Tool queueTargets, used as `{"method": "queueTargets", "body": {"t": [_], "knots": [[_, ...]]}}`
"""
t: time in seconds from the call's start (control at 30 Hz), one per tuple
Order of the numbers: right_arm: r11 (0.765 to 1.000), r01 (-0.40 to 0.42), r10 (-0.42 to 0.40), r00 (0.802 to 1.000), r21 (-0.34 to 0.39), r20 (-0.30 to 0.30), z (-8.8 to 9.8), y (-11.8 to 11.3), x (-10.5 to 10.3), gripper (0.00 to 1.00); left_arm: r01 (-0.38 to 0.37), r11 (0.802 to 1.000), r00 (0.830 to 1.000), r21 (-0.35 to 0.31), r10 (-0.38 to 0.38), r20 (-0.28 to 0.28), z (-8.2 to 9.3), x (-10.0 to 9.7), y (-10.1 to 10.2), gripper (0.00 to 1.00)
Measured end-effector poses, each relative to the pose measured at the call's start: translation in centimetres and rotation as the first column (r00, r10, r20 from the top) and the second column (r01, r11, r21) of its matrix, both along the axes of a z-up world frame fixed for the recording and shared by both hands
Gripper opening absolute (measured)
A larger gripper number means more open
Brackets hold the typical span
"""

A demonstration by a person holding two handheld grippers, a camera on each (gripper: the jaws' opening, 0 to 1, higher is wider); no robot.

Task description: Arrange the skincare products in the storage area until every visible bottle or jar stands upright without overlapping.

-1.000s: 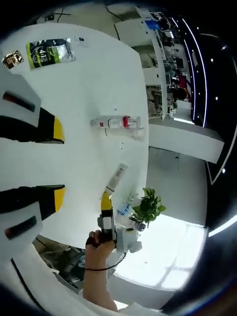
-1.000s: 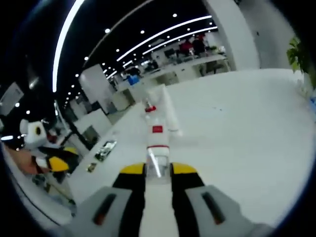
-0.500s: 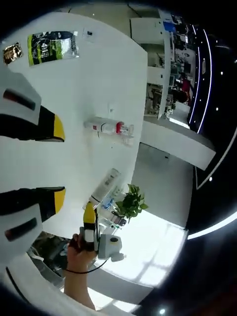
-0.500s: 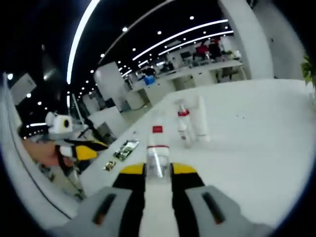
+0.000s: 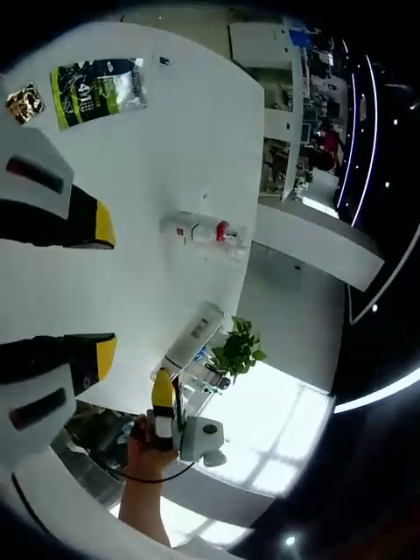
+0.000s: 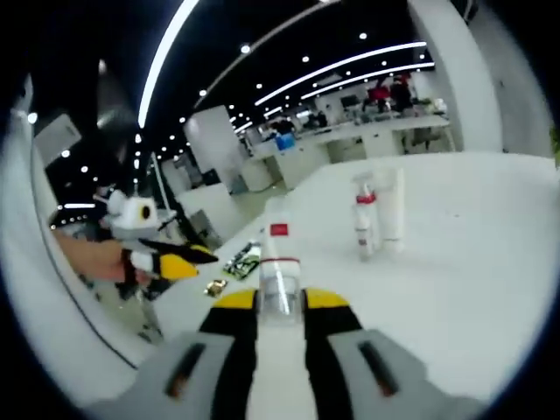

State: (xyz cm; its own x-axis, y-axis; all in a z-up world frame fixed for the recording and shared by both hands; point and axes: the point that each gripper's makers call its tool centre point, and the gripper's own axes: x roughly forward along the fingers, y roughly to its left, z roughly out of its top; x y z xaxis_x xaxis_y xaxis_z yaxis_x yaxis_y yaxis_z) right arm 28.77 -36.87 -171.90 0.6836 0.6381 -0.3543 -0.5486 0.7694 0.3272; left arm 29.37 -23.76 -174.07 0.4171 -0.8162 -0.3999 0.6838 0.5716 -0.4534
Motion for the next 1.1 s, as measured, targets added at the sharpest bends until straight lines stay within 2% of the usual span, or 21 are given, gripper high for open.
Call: {"method": "queueTargets", "body": {"t": [0.2, 0.3, 0.37, 0.47, 0.57, 0.73, 0.8, 1.0, 1.03, 1.1], "knots": [[0.997, -0.065, 0.065, 0.998, -0.048, 0.003, 0.0, 1.5, -0.9, 0.17, 0.03, 1.0, 1.0, 0.001, -0.03, -0.001, -0.2, -0.3, -0.1, 0.39], [0.986, -0.127, 0.128, 0.992, -0.112, 0.0, -0.3, 2.2, -1.6, 0.17, 0.056, 0.998, 0.998, 0.029, -0.057, 0.026, -0.1, -0.3, -0.2, 0.39], [0.96, -0.195, 0.196, 0.98, -0.2, -0.013, -0.8, 2.7, -2.2, 0.17, 0.072, 0.996, 0.996, 0.044, -0.074, 0.04, -0.1, -0.3, -0.2, 0.4], [0.939, -0.252, 0.255, 0.967, -0.233, -0.018, -0.9, 3.5, -2.7, 0.17, 0.088, 0.995, 0.995, 0.052, -0.091, 0.052, 0.1, -0.1, -0.2, 0.4], [0.9, -0.314, 0.317, 0.947, -0.302, -0.04, -1.4, 4.3, -3.2, 0.17, 0.117, 0.99, 0.989, 0.085, -0.124, 0.081, 0.2, 0.1, 0.1, 0.4], [0.877, -0.364, 0.366, 0.929, -0.315, -0.054, -1.5, 5.7, -3.5, 0.17, 0.171, 0.973, 0.973, 0.154, -0.191, 0.126, 0.2, 0.0, 0.5, 0.4], [0.86, -0.387, 0.388, 0.919, -0.333, -0.067, -1.8, 6.1, -3.6, 0.17, 0.19, 0.965, 0.965, 0.18, -0.217, 0.145, 0.2, -0.1, 0.6, 0.41], [0.832, -0.438, 0.436, 0.896, -0.342, -0.086, -1.7, 7.2, -4.0, 0.17, 0.24, 0.945, 0.946, 0.223, -0.279, 0.163, -0.1, -0.4, 0.5, 0.42], [0.823, -0.449, 0.447, 0.89, -0.348, -0.091, -1.7, 7.3, -4.1, 0.17, 0.245, 0.941, 0.943, 0.232, -0.287, 0.169, -0.1, -0.4, 0.5, 0.42], [0.79, -0.478, 0.474, 0.873, -0.383, -0.112, -2.1, 7.4, -4.3, 0.17, 0.257, 0.931, 0.933, 0.258, -0.309, 0.186, 0.0, -0.5, 0.6, 0.42]]}}
